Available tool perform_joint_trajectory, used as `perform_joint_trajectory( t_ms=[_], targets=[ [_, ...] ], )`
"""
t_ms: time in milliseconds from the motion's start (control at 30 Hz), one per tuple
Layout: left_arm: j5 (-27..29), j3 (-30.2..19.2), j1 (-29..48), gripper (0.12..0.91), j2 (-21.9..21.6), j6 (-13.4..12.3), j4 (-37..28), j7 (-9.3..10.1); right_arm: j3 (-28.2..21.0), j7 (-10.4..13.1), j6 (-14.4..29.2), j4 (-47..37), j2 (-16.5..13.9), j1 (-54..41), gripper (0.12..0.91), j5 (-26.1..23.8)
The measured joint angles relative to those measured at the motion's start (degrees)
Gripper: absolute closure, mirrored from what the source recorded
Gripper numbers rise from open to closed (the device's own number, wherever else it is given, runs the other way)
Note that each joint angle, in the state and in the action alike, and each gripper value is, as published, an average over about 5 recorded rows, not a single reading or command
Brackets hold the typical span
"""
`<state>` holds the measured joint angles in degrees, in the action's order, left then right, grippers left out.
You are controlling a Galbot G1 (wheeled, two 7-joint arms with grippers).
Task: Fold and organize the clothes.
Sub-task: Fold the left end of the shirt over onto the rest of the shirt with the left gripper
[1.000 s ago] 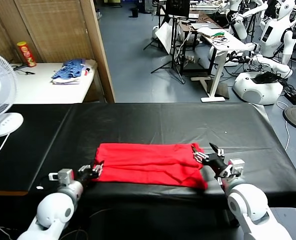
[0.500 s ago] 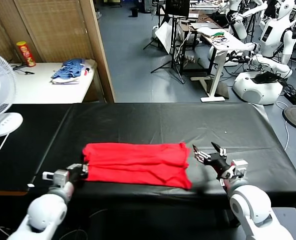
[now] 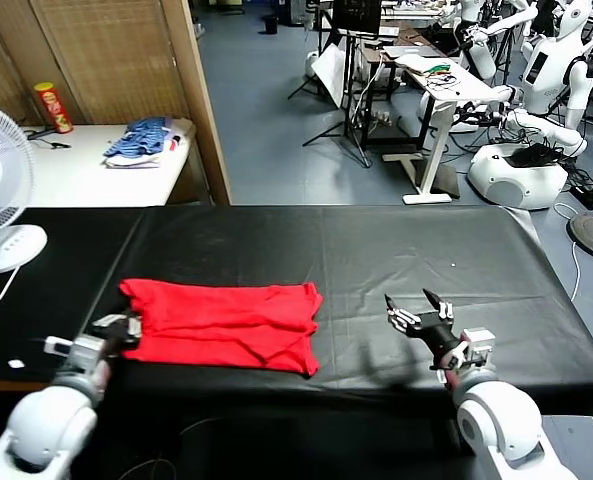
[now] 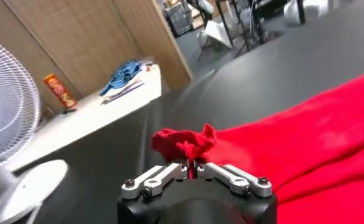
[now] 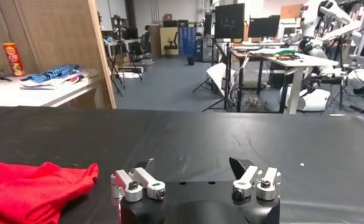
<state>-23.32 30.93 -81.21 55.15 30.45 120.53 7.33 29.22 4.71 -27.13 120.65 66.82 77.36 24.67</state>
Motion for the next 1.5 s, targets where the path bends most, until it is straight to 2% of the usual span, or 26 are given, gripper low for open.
perform_joint_trajectory(
  t_ms=[100,233,433,800,967,1100,1200,1367,1500],
  targets=[
    [-4.4,-4.2,1.8,0.872,3.4,1.5,1.8,1.52,0.3,0.0,0.1,0.1,0.5,0.5,0.227,-0.6],
    [-9.2,-9.1,4.4,0.872,7.1,2.3,2.4,2.61,0.5,0.0,0.2,0.4,1.1,0.9,0.227,-1.1],
    [-13.4,-13.6,8.1,0.872,11.3,3.0,1.9,3.84,0.2,0.0,0.1,0.1,2.3,1.3,0.227,-2.1],
    [-13.2,-17.5,9.8,0.872,17.2,3.0,0.9,4.16,-0.2,0.0,-0.1,0.0,2.6,1.0,0.227,-2.7],
    [-10.7,-18.0,10.2,0.872,19.4,2.0,-0.4,3.88,-0.9,-0.4,-0.1,-0.2,2.6,0.6,0.227,-3.2],
    [-8.4,-18.1,10.1,0.863,20.7,0.7,-1.6,2.94,-1.7,-1.5,0.1,-0.3,2.3,0.1,0.227,-3.6],
    [-8.4,-18.1,10.2,0.767,21.6,-0.1,-2.2,2.24,-2.4,-2.3,0.5,-0.7,2.1,-0.5,0.227,-3.6],
    [-9.1,-18.8,10.6,0.483,24.5,-0.9,-3.4,1.54,-3.8,-2.9,0.6,-1.5,1.8,-1.7,0.227,-3.6],
    [-9.8,-18.6,10.8,0.294,26.2,-1.4,-3.2,1.34,-5.6,-3.8,0.6,-2.3,1.2,-2.9,0.227,-3.5]
  ],
)
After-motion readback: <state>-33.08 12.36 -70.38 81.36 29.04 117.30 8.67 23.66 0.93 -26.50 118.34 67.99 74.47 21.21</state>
